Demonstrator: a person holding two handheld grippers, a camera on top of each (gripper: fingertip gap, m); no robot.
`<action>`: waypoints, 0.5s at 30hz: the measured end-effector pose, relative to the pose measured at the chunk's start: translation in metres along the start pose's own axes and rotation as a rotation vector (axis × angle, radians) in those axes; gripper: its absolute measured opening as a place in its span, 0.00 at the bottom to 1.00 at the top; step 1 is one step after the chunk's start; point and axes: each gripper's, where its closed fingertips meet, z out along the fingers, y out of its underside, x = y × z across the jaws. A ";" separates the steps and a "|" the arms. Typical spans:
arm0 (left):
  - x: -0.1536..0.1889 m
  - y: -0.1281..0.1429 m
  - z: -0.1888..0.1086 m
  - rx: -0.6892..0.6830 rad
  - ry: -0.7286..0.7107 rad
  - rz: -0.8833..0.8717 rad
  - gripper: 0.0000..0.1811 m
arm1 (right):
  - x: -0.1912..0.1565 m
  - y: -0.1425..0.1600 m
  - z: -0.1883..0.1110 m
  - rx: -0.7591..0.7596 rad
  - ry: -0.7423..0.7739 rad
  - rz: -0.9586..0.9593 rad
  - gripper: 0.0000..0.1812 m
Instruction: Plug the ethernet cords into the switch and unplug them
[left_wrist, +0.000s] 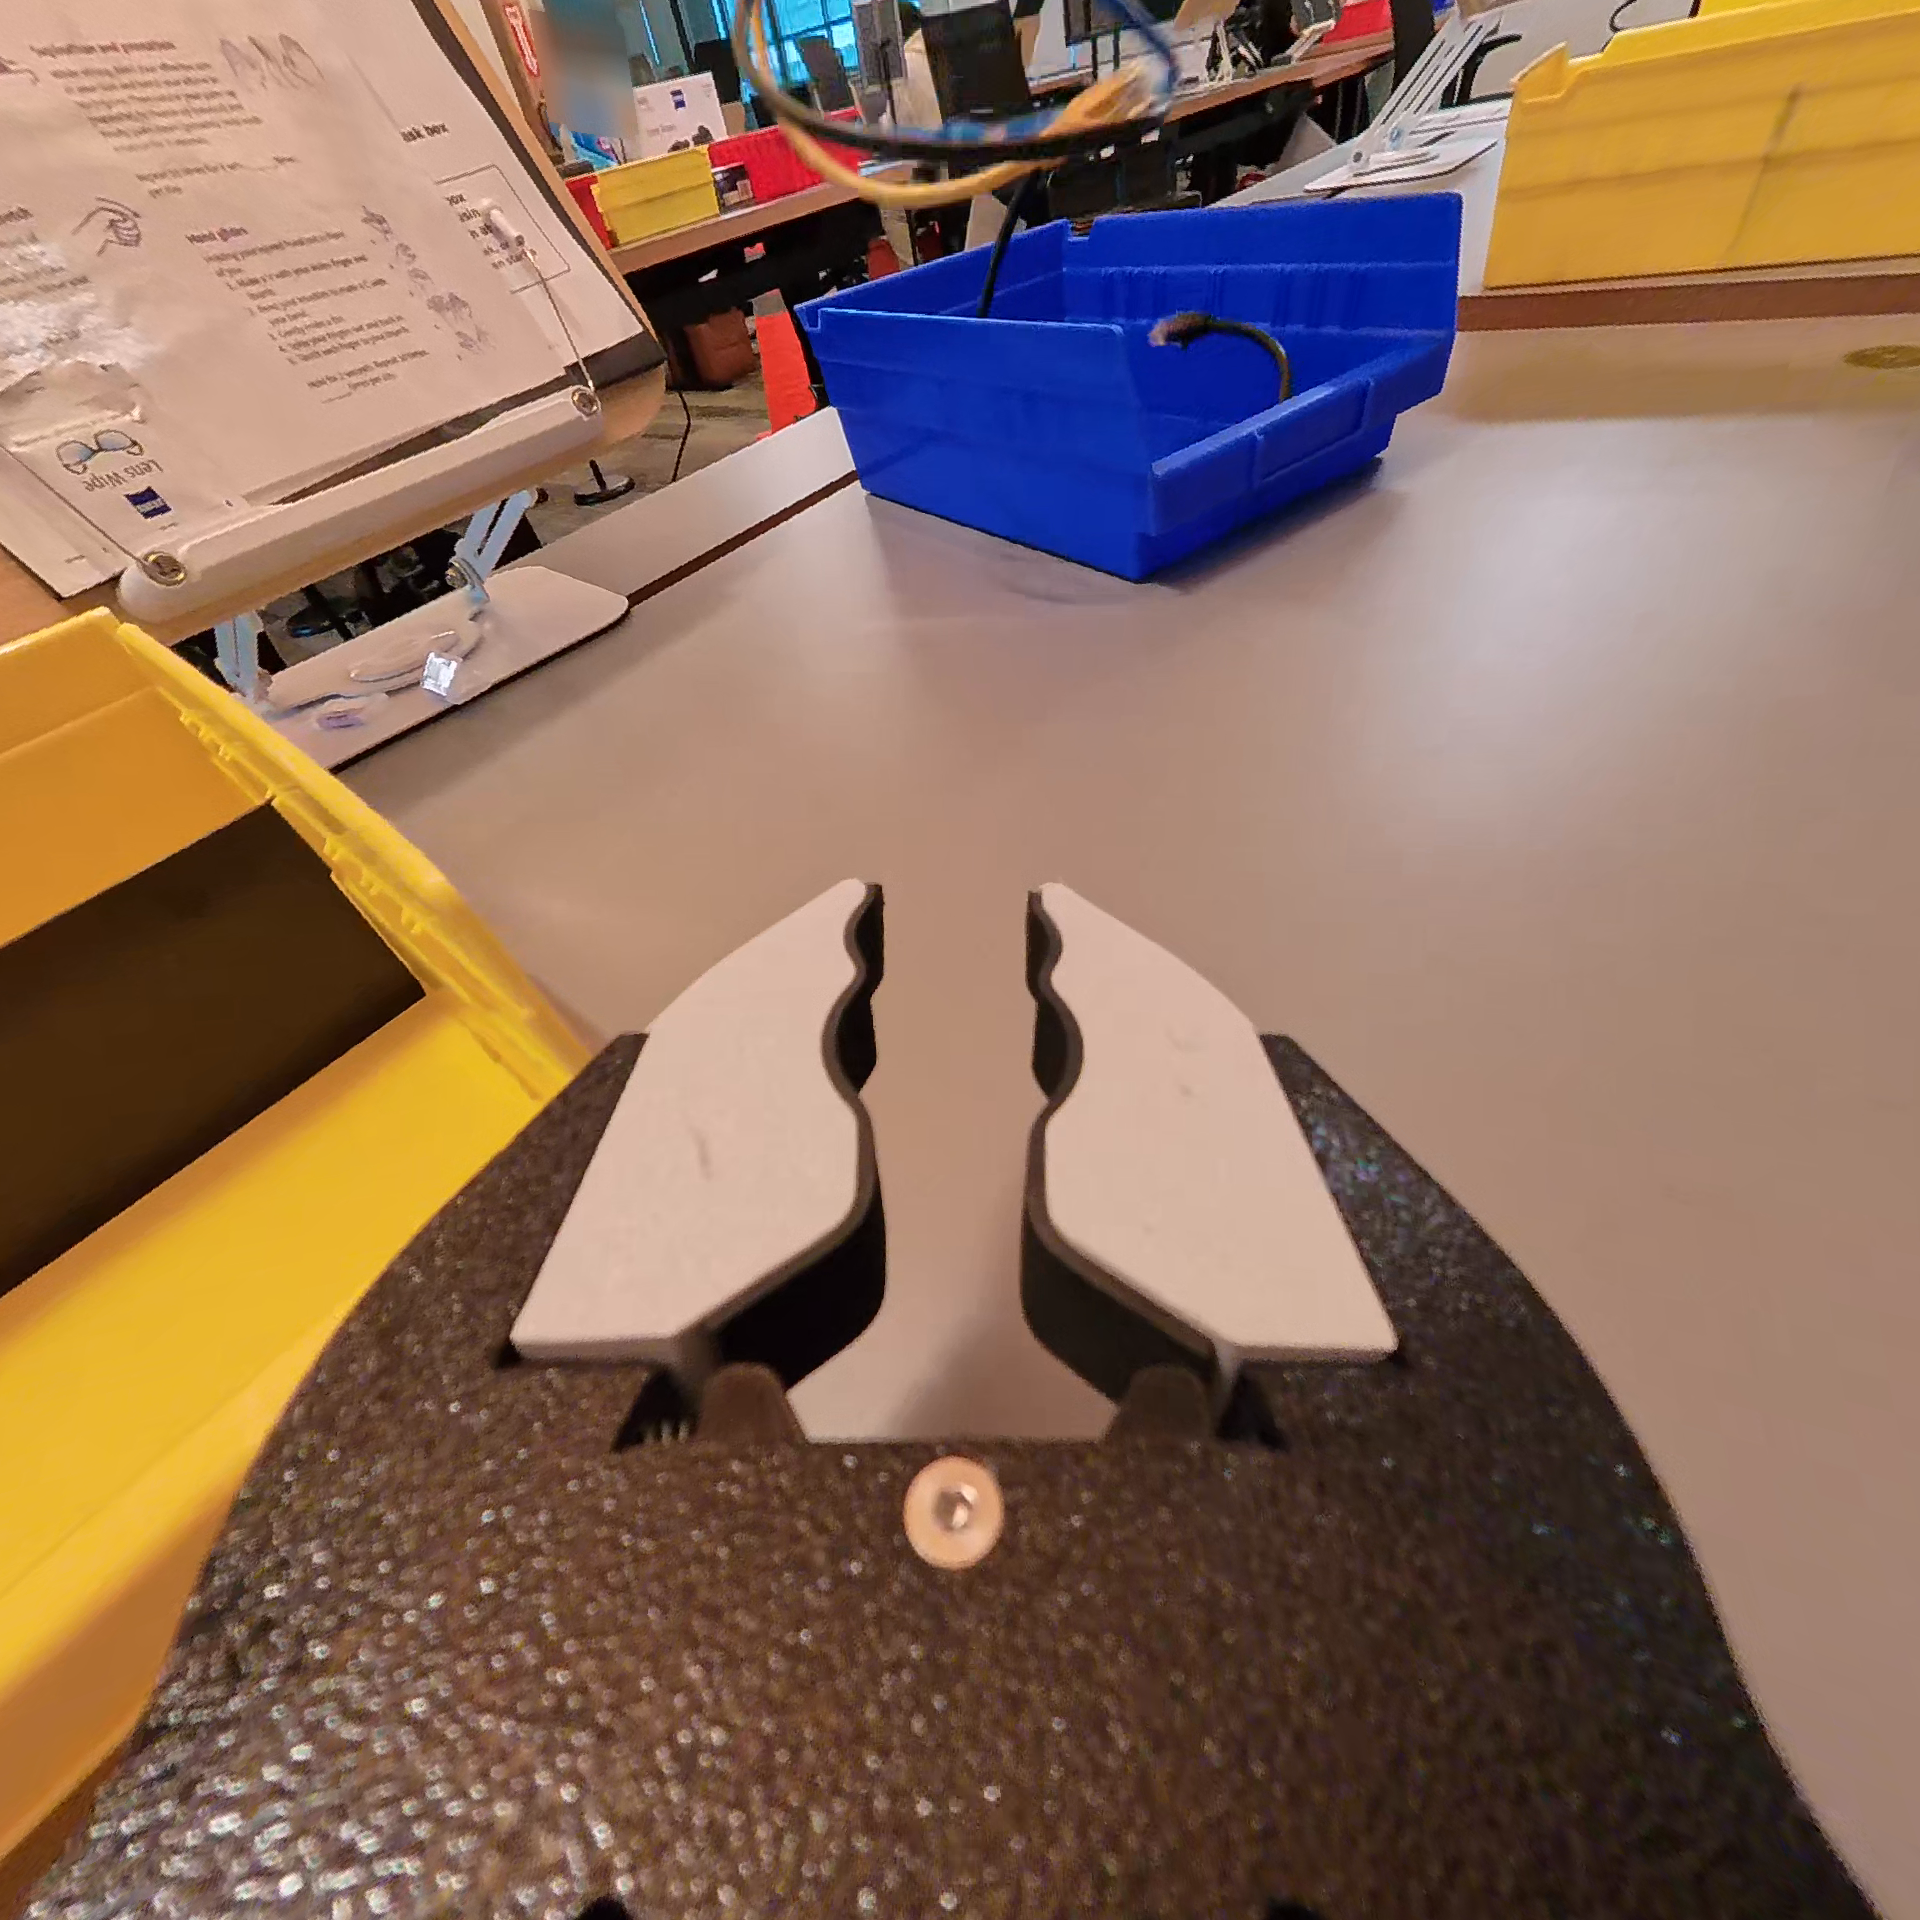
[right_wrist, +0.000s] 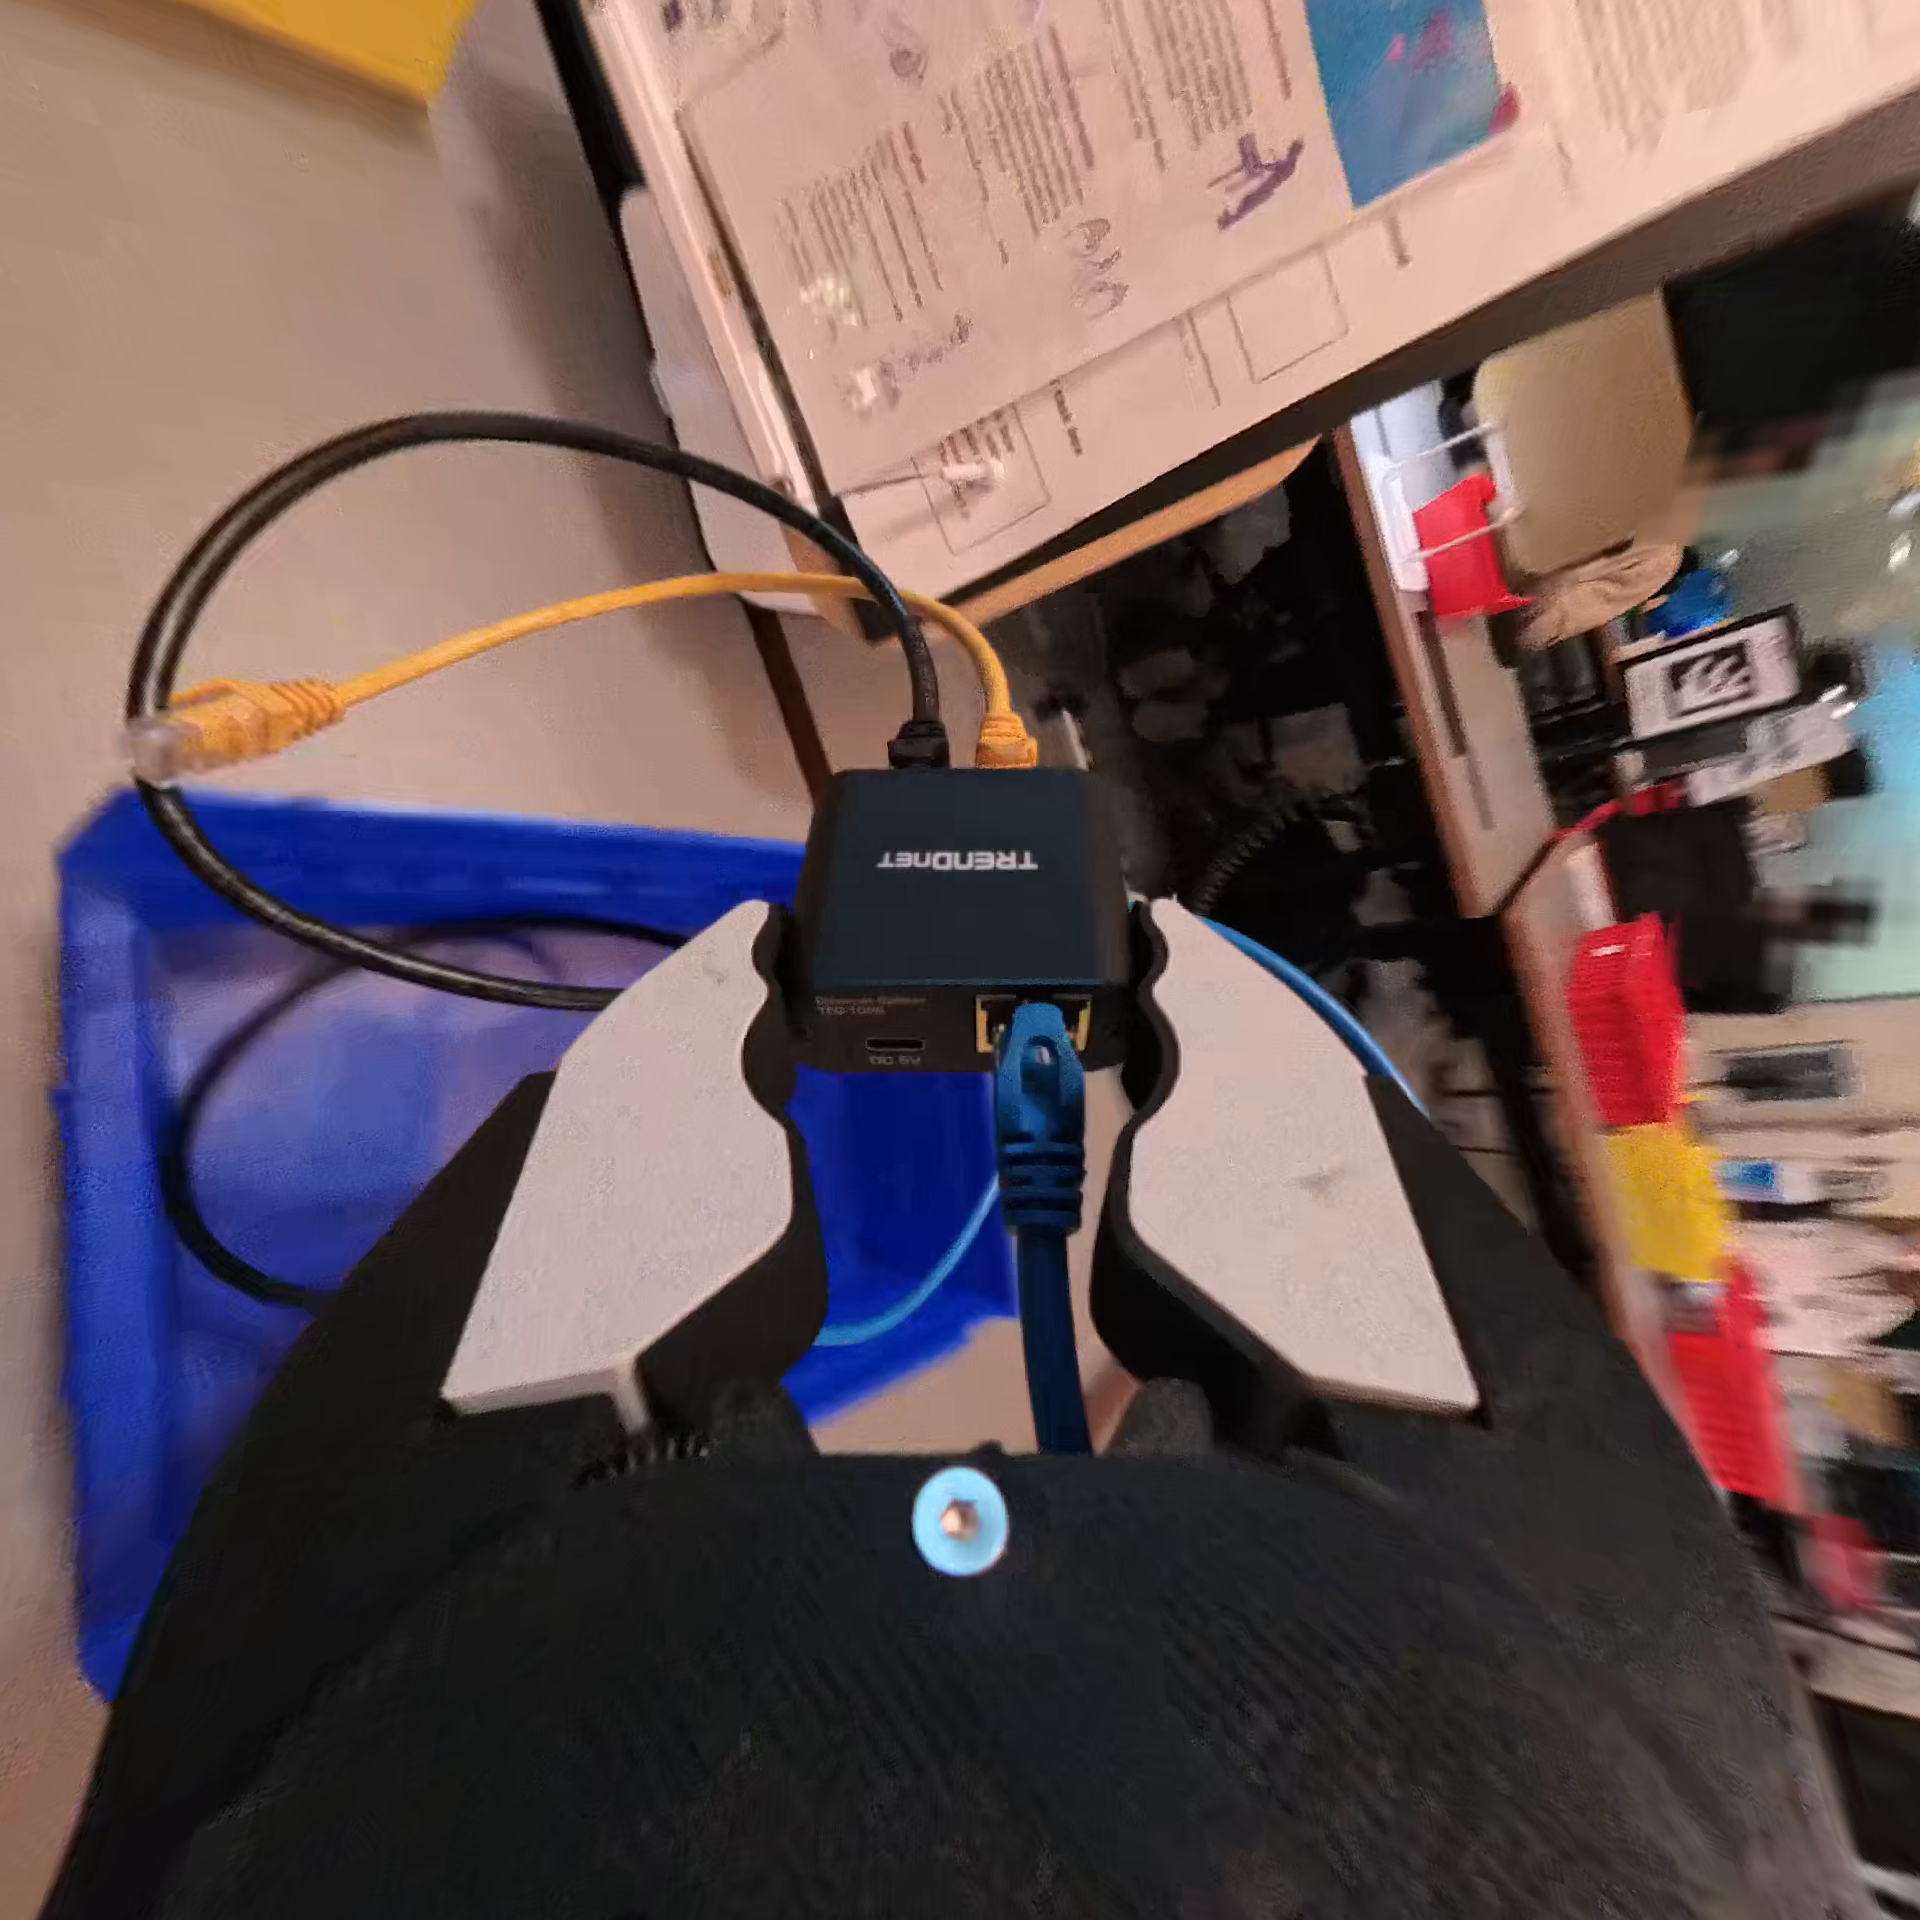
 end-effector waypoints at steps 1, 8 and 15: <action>0.000 0.000 0.000 -0.001 0.002 0.000 0.14 | -0.008 0.006 0.008 0.036 -0.008 0.077 0.34; 0.000 -0.001 -0.001 0.007 0.014 -0.011 0.14 | -0.028 0.045 0.022 0.288 0.130 0.561 0.34; 0.001 0.000 0.000 -0.002 0.026 -0.021 0.14 | -0.048 0.088 0.025 0.262 0.191 0.985 0.35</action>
